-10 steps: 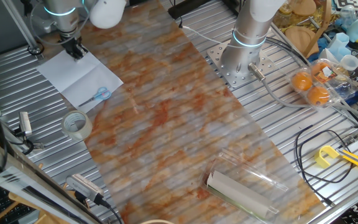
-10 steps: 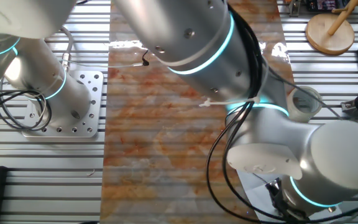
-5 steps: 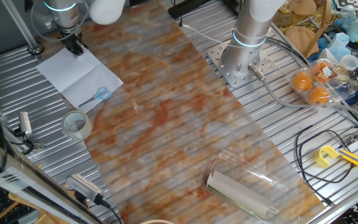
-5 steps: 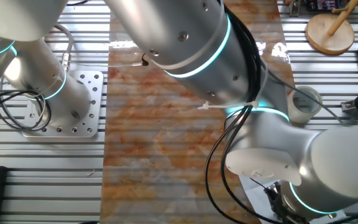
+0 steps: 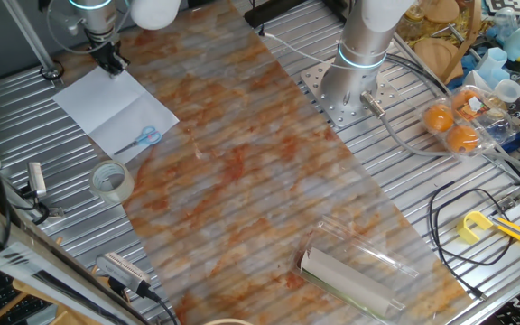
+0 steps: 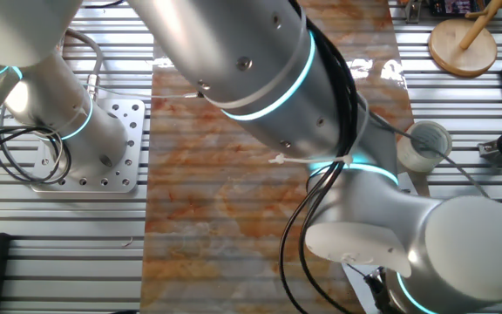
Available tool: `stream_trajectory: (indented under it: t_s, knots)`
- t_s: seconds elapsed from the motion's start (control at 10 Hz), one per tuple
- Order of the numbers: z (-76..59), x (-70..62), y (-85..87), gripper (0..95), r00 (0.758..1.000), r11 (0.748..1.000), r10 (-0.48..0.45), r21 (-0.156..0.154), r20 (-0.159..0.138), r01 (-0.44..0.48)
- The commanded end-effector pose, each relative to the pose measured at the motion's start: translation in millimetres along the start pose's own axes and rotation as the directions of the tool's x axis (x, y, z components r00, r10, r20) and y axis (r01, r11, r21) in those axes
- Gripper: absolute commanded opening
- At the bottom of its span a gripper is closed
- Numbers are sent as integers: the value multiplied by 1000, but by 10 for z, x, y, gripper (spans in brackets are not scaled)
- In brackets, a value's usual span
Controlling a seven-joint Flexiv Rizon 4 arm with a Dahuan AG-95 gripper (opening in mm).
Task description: Unfold a piece of paper
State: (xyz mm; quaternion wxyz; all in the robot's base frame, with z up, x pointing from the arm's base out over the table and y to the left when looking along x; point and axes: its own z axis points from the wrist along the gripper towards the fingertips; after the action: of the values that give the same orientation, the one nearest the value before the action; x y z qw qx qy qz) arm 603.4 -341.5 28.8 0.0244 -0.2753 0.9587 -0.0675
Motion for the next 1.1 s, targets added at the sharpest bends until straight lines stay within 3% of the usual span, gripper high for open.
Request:
stream_trajectory:
  t_s: [0.1,0.5,0.8,1.1]
  knots:
    - [12,46,0,0,1000,1000,-6,0,0,6]
    - [38,153,7,0,1000,1000,-21,2,-3,21]
    - [141,151,-16,0,1000,1000,-27,3,3,27]
    - [155,153,-18,0,999,999,-34,4,7,34]
